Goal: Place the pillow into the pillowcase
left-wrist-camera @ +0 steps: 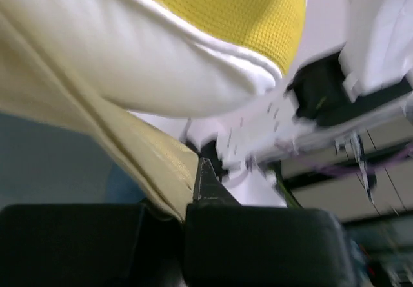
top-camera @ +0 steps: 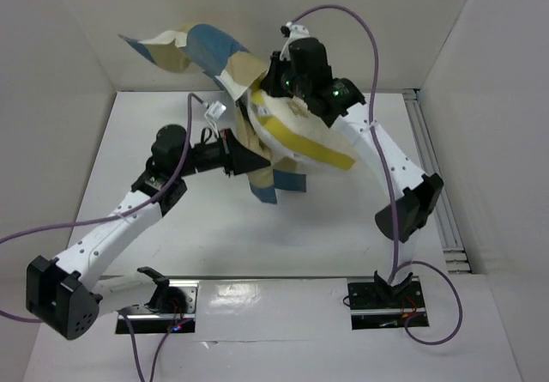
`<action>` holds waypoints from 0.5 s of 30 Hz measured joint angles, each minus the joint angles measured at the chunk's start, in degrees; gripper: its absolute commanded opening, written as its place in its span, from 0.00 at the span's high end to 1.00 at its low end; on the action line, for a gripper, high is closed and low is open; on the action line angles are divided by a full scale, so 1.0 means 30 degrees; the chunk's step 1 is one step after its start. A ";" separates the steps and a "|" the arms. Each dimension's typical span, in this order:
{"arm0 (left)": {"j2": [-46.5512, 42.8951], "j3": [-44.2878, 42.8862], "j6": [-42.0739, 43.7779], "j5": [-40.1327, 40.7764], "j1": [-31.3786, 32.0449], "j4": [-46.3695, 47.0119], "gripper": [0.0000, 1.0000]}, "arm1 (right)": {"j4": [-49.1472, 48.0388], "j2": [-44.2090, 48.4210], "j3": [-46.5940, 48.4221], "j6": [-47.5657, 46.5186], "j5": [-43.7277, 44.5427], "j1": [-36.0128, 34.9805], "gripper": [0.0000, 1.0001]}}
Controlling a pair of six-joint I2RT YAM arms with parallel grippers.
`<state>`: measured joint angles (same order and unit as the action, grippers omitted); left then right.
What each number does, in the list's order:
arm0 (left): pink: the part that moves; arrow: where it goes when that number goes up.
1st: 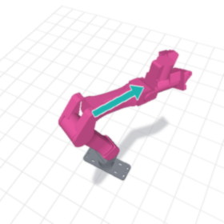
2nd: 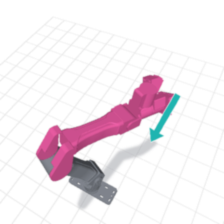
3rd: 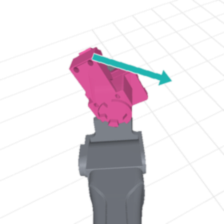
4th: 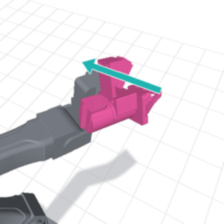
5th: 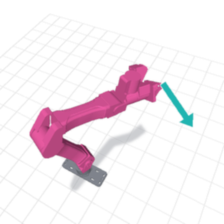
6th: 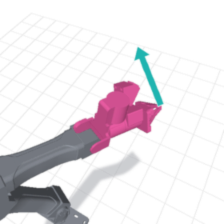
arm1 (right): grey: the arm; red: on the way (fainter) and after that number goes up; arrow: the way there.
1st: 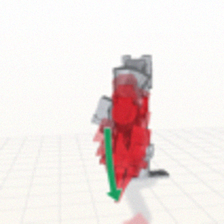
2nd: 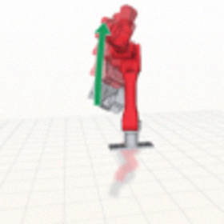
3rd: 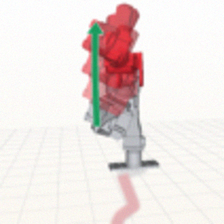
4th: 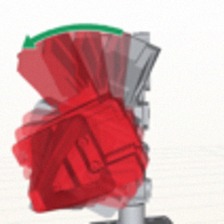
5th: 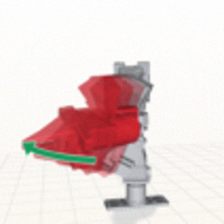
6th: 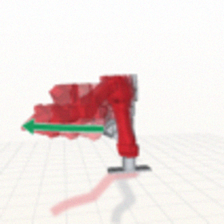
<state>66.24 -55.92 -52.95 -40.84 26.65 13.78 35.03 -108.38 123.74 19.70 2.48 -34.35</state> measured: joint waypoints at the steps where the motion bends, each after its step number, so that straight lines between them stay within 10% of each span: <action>1: -0.0612 0.1246 -0.0357 -0.0226 0.0321 0.0707 1.00 | -0.0809 0.0634 -0.1683 0.0073 0.0044 -0.0321 1.00; 10: -0.5872 1.2444 -0.2113 0.2499 0.2572 -0.2084 1.00 | -0.4670 -0.4401 -1.0040 0.2040 -0.2849 -0.3657 0.98; 15: -0.9748 1.0171 -0.1282 0.4211 0.3126 -0.8582 0.15 | -0.4656 -0.3475 -0.9639 0.2127 -0.3548 -0.4182 0.25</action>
<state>36.99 -25.41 -56.80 -28.21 36.03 -11.97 21.06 -118.80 94.83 26.09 -8.16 -46.89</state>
